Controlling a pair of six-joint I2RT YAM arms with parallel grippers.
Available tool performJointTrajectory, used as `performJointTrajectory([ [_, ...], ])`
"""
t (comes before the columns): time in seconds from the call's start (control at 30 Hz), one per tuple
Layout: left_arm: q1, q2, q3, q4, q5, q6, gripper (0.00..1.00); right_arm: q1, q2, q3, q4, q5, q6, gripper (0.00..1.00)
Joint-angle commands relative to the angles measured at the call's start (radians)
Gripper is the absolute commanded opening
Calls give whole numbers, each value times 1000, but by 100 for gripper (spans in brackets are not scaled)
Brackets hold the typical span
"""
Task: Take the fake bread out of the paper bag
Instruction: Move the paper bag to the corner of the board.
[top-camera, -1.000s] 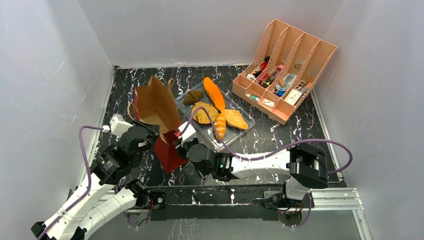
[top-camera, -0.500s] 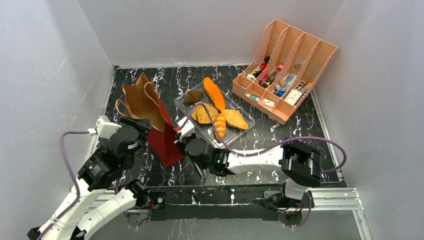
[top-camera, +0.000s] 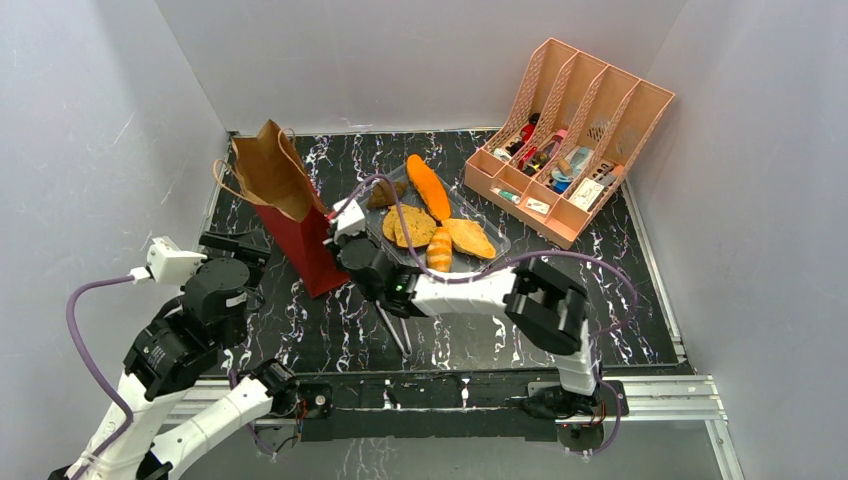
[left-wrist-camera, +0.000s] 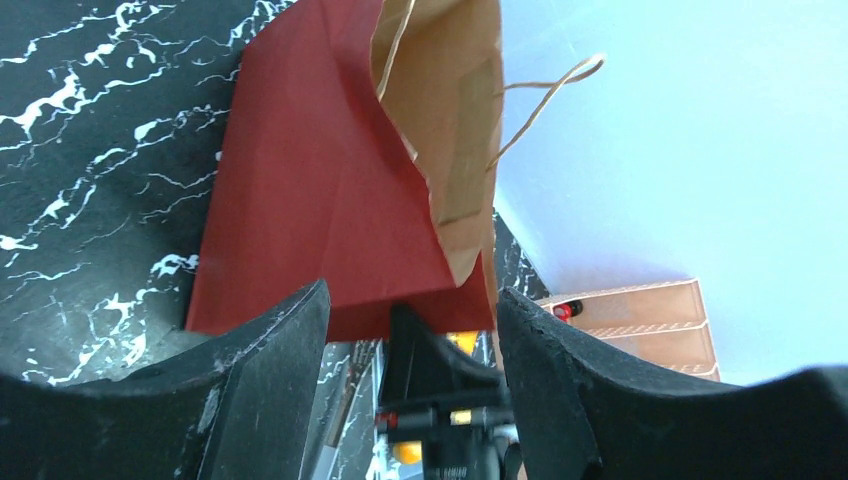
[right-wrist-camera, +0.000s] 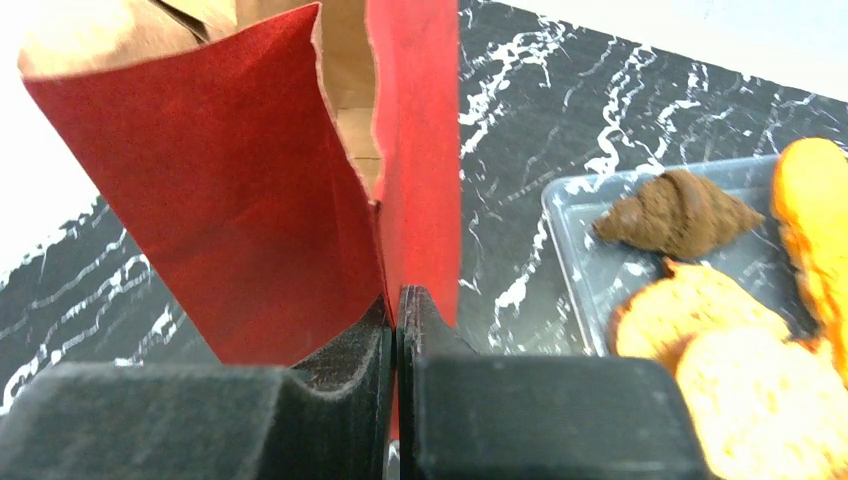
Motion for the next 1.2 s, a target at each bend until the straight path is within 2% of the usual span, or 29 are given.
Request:
performJointTrajectory([
  [0.0, -3, -33, -52, -66, -64, -36, 60, -27, 143, 205, 12, 15, -8, 0],
  [0.23, -3, -65, -142, -154, -96, -147, 59, -96, 379, 512, 8, 40, -54, 0],
  [0.4, -3, -58, -216, -125, -115, -145, 59, -165, 498, 701, -5, 28, -107, 0],
  [0.57, -3, -12, -285, -70, -105, -128, 59, -228, 571, 814, -24, -20, -127, 0],
  [0.7, -3, 10, -344, -20, -85, -121, 59, -255, 607, 864, -31, -37, -157, 0],
  [0.83, -3, -6, -399, 14, -52, -131, 59, -262, 577, 816, -8, -86, -161, 4],
  [0.97, -3, -73, -437, -6, -30, -174, 59, -243, 531, 747, 32, -117, -169, 5],
  [1.17, -3, -121, -431, -60, -2, -210, 59, -213, 519, 786, 48, -88, -270, 2],
])
